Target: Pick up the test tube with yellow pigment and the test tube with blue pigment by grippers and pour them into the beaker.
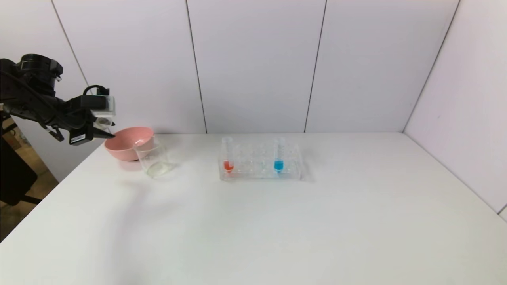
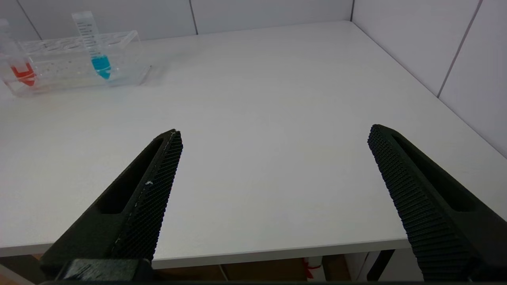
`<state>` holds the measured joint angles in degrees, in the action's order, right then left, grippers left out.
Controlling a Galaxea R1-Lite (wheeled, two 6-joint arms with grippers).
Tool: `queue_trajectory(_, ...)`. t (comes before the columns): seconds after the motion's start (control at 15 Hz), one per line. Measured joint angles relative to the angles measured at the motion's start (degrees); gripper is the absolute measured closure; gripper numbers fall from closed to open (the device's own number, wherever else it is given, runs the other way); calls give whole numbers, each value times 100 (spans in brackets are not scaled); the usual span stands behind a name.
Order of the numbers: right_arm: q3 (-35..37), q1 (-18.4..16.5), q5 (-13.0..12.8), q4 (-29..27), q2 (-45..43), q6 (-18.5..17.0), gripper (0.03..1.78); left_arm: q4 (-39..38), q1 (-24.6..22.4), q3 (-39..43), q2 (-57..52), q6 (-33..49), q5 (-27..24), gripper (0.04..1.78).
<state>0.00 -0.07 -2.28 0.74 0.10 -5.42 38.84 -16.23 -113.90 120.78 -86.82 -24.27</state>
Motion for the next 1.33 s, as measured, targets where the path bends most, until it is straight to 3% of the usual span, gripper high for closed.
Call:
queue_trajectory(0.47,0,-2,2,0,0,0,10,-80,179,-10,94,-185,499,128)
queue_trajectory(1.13,0,-2,0,0,0,0,10,-343,289,-35,247,-215,750,128)
queue_trajectory(1.33,0,-2,2,2,0,0,10,-116,330,-35,254,-195,873,128)
